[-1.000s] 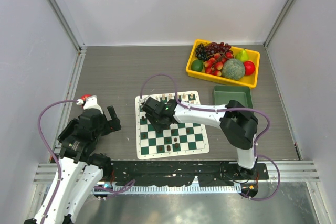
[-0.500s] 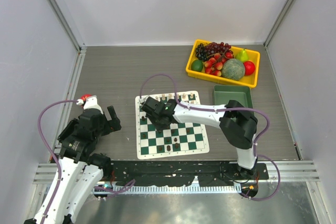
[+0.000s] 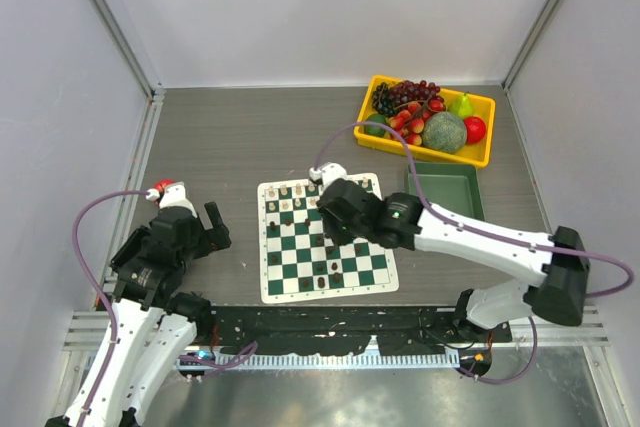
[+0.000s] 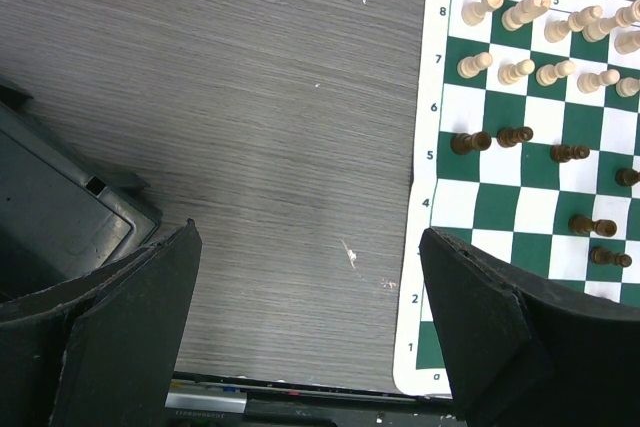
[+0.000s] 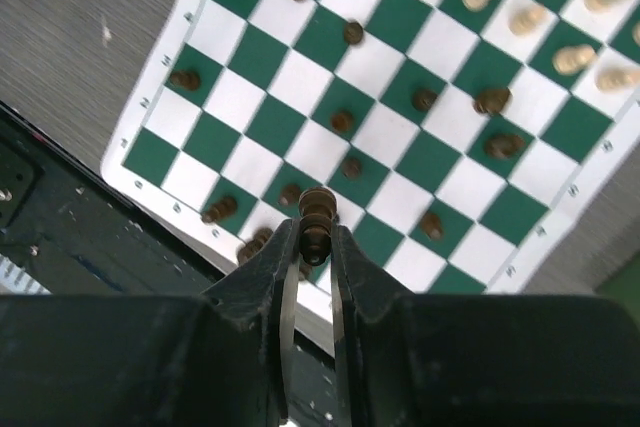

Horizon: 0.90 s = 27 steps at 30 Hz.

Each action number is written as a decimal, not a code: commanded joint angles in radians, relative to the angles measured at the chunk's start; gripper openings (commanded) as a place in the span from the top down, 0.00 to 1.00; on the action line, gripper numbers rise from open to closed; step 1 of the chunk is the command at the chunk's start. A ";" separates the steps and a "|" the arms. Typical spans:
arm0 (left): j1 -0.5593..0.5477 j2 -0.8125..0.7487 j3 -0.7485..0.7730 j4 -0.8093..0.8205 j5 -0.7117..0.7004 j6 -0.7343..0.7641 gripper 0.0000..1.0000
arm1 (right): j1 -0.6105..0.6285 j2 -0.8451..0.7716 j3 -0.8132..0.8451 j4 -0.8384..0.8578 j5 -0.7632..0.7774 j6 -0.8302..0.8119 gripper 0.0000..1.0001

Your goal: Set up the chess pieces on the board

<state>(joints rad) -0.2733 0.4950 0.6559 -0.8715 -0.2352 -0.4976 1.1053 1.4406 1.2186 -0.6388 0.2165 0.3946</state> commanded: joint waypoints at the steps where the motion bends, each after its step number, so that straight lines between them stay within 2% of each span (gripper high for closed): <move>1: 0.005 0.002 0.002 0.039 0.002 -0.012 0.01 | 0.005 -0.109 -0.140 -0.062 0.081 0.076 0.80; 10: 0.005 -0.001 -0.001 0.037 0.002 -0.010 0.01 | 0.005 -0.178 -0.364 0.014 -0.002 0.213 0.80; 27: 0.005 0.004 0.001 0.035 -0.003 -0.012 0.01 | 0.036 -0.065 -0.367 0.080 -0.034 0.208 0.80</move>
<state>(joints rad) -0.2733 0.4953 0.6559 -0.8719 -0.2352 -0.4976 1.1267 1.3579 0.8299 -0.5919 0.1818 0.5823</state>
